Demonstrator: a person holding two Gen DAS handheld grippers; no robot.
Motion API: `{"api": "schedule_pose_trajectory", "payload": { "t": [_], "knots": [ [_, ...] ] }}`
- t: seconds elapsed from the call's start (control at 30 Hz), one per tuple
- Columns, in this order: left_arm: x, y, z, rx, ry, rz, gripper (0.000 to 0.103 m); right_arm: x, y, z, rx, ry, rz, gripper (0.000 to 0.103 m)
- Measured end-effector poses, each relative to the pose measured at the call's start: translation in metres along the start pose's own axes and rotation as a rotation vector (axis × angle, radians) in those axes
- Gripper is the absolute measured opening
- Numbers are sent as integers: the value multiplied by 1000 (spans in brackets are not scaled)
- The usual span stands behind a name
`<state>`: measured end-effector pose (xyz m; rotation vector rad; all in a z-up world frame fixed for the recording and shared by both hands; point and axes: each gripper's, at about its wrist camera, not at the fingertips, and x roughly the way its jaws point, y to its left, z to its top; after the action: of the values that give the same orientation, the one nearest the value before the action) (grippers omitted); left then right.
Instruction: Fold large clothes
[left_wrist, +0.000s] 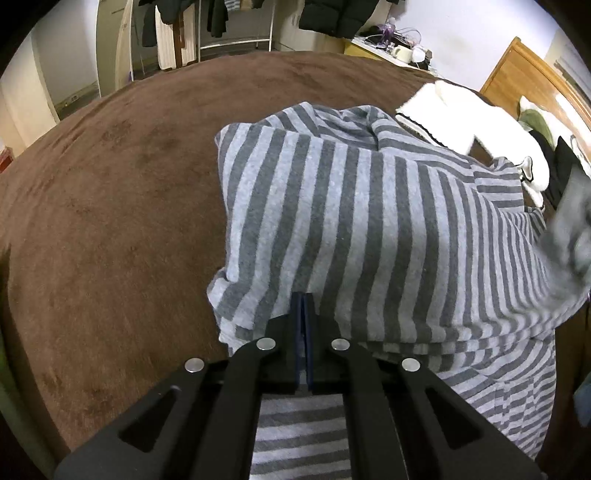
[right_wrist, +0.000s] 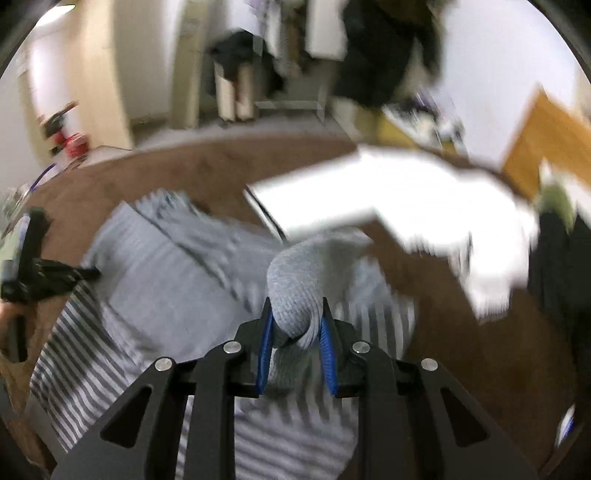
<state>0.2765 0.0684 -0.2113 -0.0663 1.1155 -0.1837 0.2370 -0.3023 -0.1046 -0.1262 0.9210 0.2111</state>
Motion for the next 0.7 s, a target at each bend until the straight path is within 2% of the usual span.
{"api": "schedule_pose_trajectory", "payload": {
  "t": [0.17, 0.23, 0.33, 0.4, 0.5, 0.57, 0.63, 0.7],
  "knots": [
    [-7, -5, -5, 6, 8, 14, 10, 15, -26, -62, 154, 104, 23, 26],
    [-9, -8, -6, 11, 8, 17, 15, 16, -32, -84, 215, 115, 40, 26],
    [-12, -15, -5, 28, 6, 14, 29, 20, -42, -104, 273, 137, 64, 28],
    [-14, -23, -5, 47, 4, 13, 36, 23, -42, -112, 274, 162, 52, 34],
    [-13, -30, -4, 63, 11, 4, 36, 18, -42, -115, 278, 175, 34, 43],
    [-13, -33, -3, 63, 10, -1, 36, 4, -47, -112, 296, 141, 43, 46],
    [-15, -34, 0, 49, 6, -21, 37, -10, -52, -104, 303, 87, 49, 57],
    [-16, -36, 1, 49, -4, -23, 42, -18, -57, -91, 288, 48, 47, 59]
  ]
}}
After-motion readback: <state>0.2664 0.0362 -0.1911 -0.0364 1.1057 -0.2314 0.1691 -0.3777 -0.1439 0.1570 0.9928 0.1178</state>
